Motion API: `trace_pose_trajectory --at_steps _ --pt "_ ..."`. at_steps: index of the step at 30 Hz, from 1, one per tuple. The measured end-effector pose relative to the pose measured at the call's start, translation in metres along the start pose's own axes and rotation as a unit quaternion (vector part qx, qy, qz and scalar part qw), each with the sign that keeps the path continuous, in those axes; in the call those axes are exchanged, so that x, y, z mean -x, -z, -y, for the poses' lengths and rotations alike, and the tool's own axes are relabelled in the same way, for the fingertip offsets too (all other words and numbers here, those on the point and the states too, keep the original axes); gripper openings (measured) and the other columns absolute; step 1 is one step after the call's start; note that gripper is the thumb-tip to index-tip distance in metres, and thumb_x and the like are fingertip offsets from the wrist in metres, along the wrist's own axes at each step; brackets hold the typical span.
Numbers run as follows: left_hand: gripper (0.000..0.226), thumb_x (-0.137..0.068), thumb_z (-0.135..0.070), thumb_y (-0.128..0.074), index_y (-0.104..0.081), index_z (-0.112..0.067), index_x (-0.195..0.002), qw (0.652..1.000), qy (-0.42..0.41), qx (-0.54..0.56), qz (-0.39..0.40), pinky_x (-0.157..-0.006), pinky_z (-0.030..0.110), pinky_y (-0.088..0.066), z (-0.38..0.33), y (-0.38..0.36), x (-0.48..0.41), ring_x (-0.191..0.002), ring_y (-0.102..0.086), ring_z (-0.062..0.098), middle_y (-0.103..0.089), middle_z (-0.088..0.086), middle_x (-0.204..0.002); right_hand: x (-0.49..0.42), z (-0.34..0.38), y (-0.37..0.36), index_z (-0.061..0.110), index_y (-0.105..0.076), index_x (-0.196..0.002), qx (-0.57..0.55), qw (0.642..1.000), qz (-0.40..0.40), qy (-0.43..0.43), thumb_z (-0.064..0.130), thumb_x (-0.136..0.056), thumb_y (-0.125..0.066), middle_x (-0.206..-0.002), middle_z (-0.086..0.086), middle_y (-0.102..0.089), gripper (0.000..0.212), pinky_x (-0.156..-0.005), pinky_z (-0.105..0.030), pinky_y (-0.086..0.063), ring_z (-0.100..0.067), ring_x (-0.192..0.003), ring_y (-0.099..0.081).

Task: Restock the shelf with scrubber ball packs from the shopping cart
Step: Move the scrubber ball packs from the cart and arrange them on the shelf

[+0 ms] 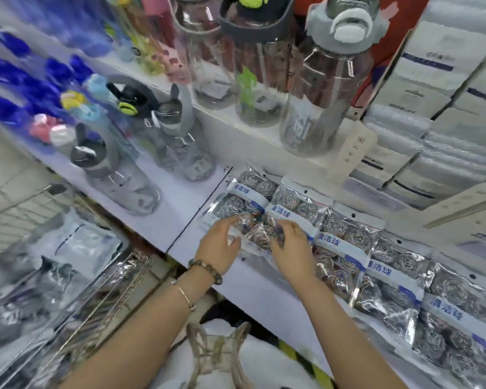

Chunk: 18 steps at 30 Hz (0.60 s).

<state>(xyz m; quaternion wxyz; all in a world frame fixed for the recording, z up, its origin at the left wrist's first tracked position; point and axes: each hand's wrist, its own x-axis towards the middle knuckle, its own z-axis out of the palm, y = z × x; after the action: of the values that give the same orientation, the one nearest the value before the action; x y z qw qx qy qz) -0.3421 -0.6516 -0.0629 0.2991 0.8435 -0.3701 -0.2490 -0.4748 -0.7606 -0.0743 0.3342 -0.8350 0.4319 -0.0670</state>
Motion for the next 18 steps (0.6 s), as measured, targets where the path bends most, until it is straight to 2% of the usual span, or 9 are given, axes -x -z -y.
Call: trace_pose_trajectory --at_steps 4,7,9,13,16,18 --pt "0.043 -0.089 -0.016 -0.053 -0.045 -0.016 -0.131 0.997 0.057 -0.011 -0.055 -0.096 0.028 -0.038 0.034 0.026 0.026 -0.117 -0.047 0.020 -0.048 0.006 -0.130 -0.005 0.030 -0.029 0.012 -0.045 -0.133 0.006 0.996 0.073 0.049 0.023 -0.092 -0.053 -0.131 -0.014 -0.048 0.043 -0.092 -0.037 -0.040 -0.030 -0.119 -0.045" --pt "0.042 -0.088 -0.014 -0.054 -0.046 -0.014 -0.130 0.989 0.106 0.010 -0.104 -0.091 0.030 -0.040 0.059 0.048 0.048 -0.113 -0.050 0.024 -0.051 0.009 -0.125 -0.001 0.059 -0.050 0.011 -0.044 -0.134 0.010 0.988 0.120 0.097 0.021 -0.092 -0.051 -0.130 -0.014 -0.047 0.043 -0.088 -0.035 -0.041 -0.030 -0.115 -0.046" --pt "0.042 -0.087 -0.014 -0.055 -0.047 -0.015 -0.129 0.980 0.144 0.010 -0.137 -0.085 0.028 -0.040 0.078 0.064 0.062 -0.104 -0.054 0.024 -0.052 0.008 -0.123 0.005 0.080 -0.065 0.009 -0.046 -0.132 0.003 0.980 0.143 0.138 0.018 -0.092 -0.053 -0.134 -0.013 -0.046 0.042 -0.095 -0.033 -0.037 -0.029 -0.122 -0.043" --pt "0.042 -0.088 -0.019 -0.053 -0.047 -0.019 -0.130 0.962 0.206 0.011 -0.180 -0.086 0.029 -0.042 0.120 0.097 0.096 -0.107 -0.054 0.022 -0.050 0.004 -0.129 0.022 0.126 -0.103 0.011 -0.045 -0.134 0.005 0.961 0.189 0.201 0.019 -0.093 -0.051 -0.140 -0.007 -0.043 0.042 -0.105 -0.029 -0.030 -0.022 -0.131 -0.036" --pt "0.039 -0.088 -0.019 -0.053 -0.049 -0.019 -0.126 0.951 0.229 0.028 -0.207 -0.091 0.033 -0.043 0.158 0.121 0.128 -0.107 -0.054 0.021 -0.050 0.005 -0.128 0.036 0.165 -0.139 0.012 -0.048 -0.131 0.010 0.948 0.209 0.241 0.018 -0.092 -0.052 -0.134 -0.006 -0.047 0.040 -0.099 -0.029 -0.034 -0.022 -0.124 -0.042" --pt "0.037 -0.088 -0.019 -0.054 -0.050 -0.021 -0.125 0.945 0.246 0.028 -0.215 -0.092 0.030 -0.041 0.185 0.139 0.149 -0.108 -0.053 0.019 -0.049 0.003 -0.128 0.048 0.194 -0.164 0.012 -0.048 -0.131 0.024 0.938 0.223 0.264 0.018 -0.090 -0.053 -0.132 -0.006 -0.048 0.042 -0.096 -0.028 -0.036 -0.022 -0.120 -0.044"
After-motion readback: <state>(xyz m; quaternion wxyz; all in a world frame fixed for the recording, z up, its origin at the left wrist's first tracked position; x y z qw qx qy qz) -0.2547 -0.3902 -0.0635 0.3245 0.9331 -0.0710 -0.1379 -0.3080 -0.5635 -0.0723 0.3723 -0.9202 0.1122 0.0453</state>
